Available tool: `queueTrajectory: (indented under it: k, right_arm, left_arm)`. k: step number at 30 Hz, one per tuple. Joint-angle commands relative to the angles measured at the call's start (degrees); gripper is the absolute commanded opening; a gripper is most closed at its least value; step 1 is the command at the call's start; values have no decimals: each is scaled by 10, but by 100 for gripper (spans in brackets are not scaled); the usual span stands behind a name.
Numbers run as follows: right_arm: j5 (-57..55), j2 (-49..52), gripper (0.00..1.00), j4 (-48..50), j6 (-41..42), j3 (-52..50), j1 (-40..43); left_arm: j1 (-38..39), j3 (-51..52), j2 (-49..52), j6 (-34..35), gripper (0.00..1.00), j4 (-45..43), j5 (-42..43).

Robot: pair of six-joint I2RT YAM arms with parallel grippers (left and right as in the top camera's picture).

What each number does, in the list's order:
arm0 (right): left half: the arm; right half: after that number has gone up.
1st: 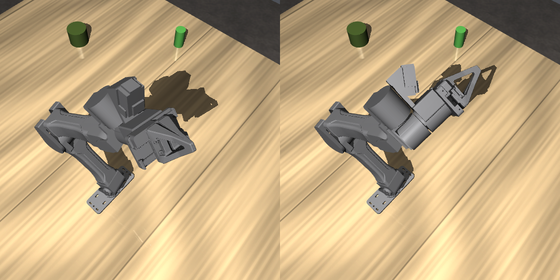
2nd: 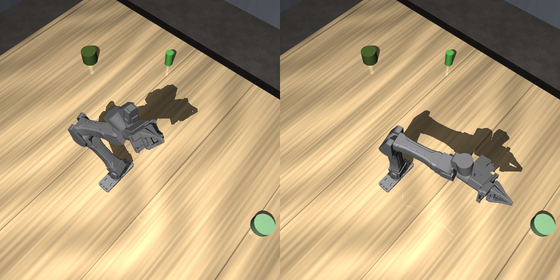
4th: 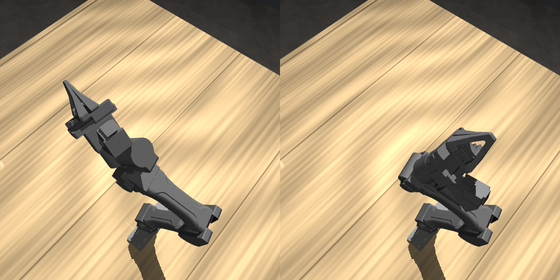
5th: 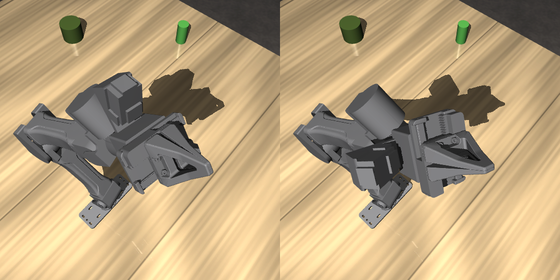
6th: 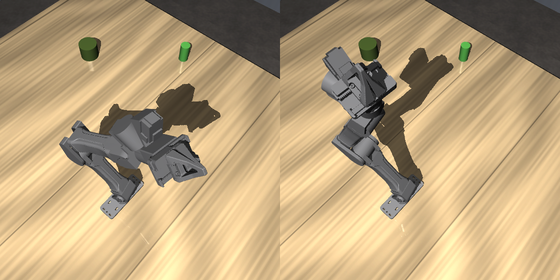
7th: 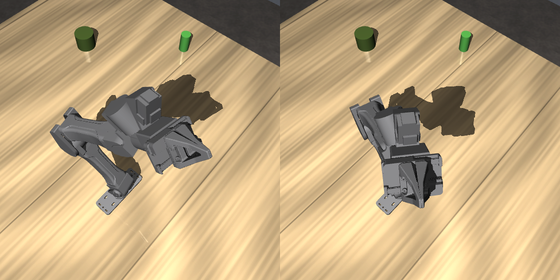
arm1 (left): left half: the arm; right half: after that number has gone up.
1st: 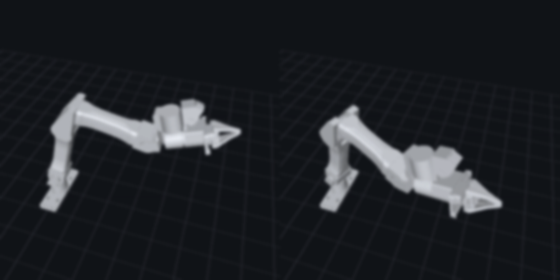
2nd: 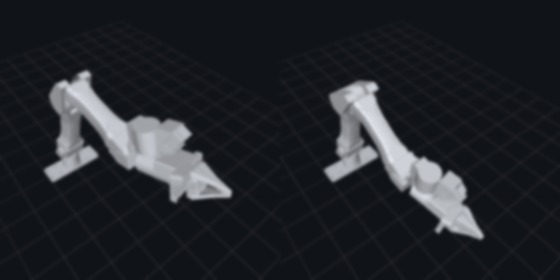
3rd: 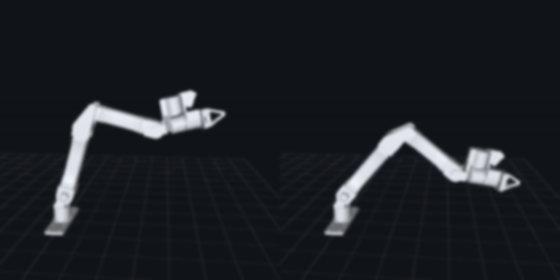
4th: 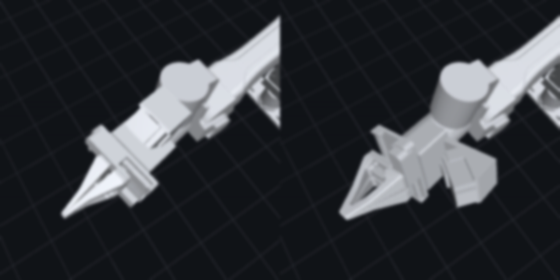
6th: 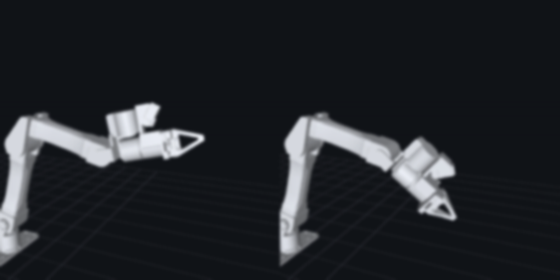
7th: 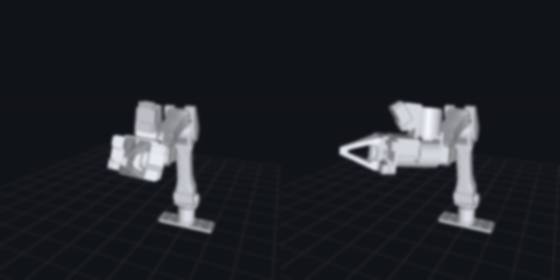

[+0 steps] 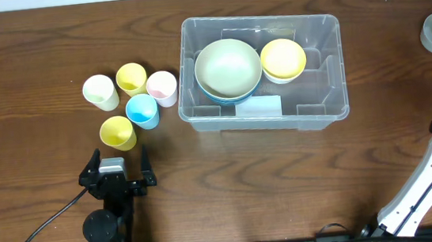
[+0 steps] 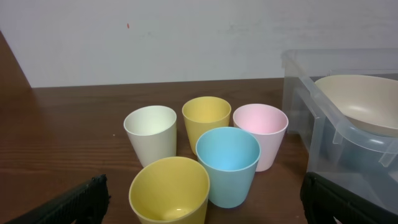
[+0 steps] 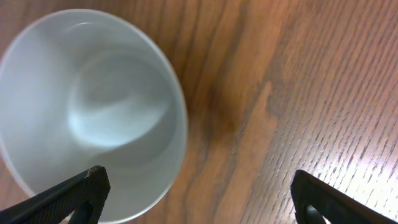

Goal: Pack container
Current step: 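Lower the right gripper onto the grey bowl's rim and close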

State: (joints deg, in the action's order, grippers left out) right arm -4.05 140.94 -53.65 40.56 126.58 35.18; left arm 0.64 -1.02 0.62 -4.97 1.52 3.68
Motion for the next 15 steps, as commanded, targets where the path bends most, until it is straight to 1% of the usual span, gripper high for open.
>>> queueTrajectory:
  k: [1,11,15]
  right_arm:
    - [-9,25,95,1,12,4,9]
    - [-18,26,94,3,12,4,12]
    - [-19,26,89,2,12,4,14]
  left_arm:
    - [-2,8,-3,-8,98,22,8]
    - [-2,8,-3,-8,98,22,8]
    - [-2,8,-3,-8,98,22,8]
